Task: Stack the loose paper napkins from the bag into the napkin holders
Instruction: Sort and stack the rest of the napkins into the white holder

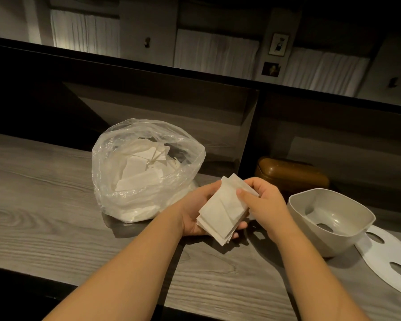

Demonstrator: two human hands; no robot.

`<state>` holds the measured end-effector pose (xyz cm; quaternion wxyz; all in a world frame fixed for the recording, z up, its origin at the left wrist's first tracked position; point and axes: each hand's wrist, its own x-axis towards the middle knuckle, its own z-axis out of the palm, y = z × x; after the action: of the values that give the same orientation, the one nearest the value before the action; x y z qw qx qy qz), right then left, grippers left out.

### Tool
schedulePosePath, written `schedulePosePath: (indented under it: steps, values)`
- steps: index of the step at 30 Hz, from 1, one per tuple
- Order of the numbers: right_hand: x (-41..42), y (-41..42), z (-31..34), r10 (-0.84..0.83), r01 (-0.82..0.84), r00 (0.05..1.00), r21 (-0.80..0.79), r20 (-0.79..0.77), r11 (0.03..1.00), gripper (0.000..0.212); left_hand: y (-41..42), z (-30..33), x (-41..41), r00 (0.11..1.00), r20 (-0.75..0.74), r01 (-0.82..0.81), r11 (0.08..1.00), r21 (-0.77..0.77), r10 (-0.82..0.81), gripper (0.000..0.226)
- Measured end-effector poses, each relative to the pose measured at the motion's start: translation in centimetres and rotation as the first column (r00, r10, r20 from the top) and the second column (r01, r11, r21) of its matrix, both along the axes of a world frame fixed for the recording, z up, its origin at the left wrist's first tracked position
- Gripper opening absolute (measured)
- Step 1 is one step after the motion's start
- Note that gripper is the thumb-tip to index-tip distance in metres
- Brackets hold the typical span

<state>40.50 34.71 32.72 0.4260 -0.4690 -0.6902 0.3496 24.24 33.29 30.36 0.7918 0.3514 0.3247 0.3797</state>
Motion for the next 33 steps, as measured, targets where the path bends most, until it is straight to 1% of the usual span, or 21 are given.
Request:
schedulePosePath:
  steps: [2,4,6,8,10,12,15,18,20,21,23,25,27,30,31,33]
  values:
    - [0.1,0.0,0.0,-0.01,0.009,1.0,0.023,0.026,1.0,0.007,-0.1,0.0,-0.1,1.0,0.003,-0.007,1.0,-0.019,0.007,0.068]
    - [0.2,0.2,0.0,-0.002,0.001,0.999,0.028,0.051,1.0,0.007,-0.4,0.1,-0.1,1.0,-0.017,-0.012,1.0,-0.017,0.012,0.068]
    - [0.1,0.4,0.0,-0.03,0.029,0.998,0.034,0.052,0.999,0.005,-0.5,0.1,-0.2,0.998,-0.038,-0.042,0.999,-0.017,0.041,0.065]
    - [0.3,0.5,0.1,-0.109,0.108,0.994,0.086,0.001,0.99,0.008,-0.5,0.2,-0.1,0.997,-0.023,-0.071,0.997,-0.018,0.071,0.061]
    - [0.7,0.7,0.2,-0.157,0.158,0.987,0.184,-0.019,0.97,0.009,-0.5,0.4,0.0,0.993,0.027,-0.117,0.993,-0.034,0.118,0.054]
    - [1.0,0.8,0.2,-0.132,0.113,0.989,0.247,0.063,0.962,0.019,-0.2,0.4,0.0,0.987,0.057,-0.149,0.988,-0.035,0.15,0.055]
    - [0.8,0.5,0.3,-0.046,-0.001,0.977,0.218,0.21,0.976,0.023,-0.1,0.3,0.1,0.979,0.058,-0.197,0.98,-0.028,0.198,0.055]
    - [0.7,-0.4,0.7,0.086,-0.12,0.977,0.167,0.196,0.979,0.025,-0.1,0.3,0.0,0.97,0.05,-0.236,0.972,-0.013,0.236,0.048]
    - [1.1,-0.7,1.0,0.131,-0.161,0.975,0.16,0.181,0.974,0.032,-0.1,0.2,0.0,0.967,0.064,-0.247,0.969,-0.016,0.247,0.043]
    - [1.3,-0.7,1.0,0.137,-0.17,0.971,0.167,0.194,0.971,0.037,-0.1,0.2,0.0,0.967,0.069,-0.244,0.97,-0.02,0.245,0.043]
    - [1.4,-0.4,0.9,0.135,-0.185,0.953,0.17,0.27,0.968,0.041,-0.1,0.2,-0.1,0.971,0.055,-0.23,0.973,-0.03,0.232,0.044]
    - [1.1,-0.2,0.4,0.12,-0.181,0.939,0.167,0.323,0.969,0.032,0.0,0.0,0.0,0.979,0.0,-0.203,0.979,-0.034,0.203,0.046]
    - [0.7,0.0,0.2,0.057,-0.117,0.952,0.183,0.302,0.976,0.019,0.0,-0.1,0.1,0.99,-0.03,-0.14,0.99,-0.03,0.139,0.053]
    - [0.3,0.2,0.0,-0.038,-0.014,0.967,0.201,0.252,0.979,0.018,0.0,-0.1,0.1,0.997,-0.033,-0.072,0.997,-0.024,0.071,0.064]
    - [0.3,0.3,-0.1,-0.049,0.001,0.969,0.193,0.244,0.981,0.018,-0.1,0.0,0.0,0.997,-0.046,-0.058,0.998,-0.008,0.058,0.065]
    - [0.3,0.4,-0.3,-0.053,0.019,0.977,0.163,0.207,0.987,0.014,-0.5,-0.1,-0.2,0.997,-0.077,-0.02,0.999,0.04,0.023,0.06]
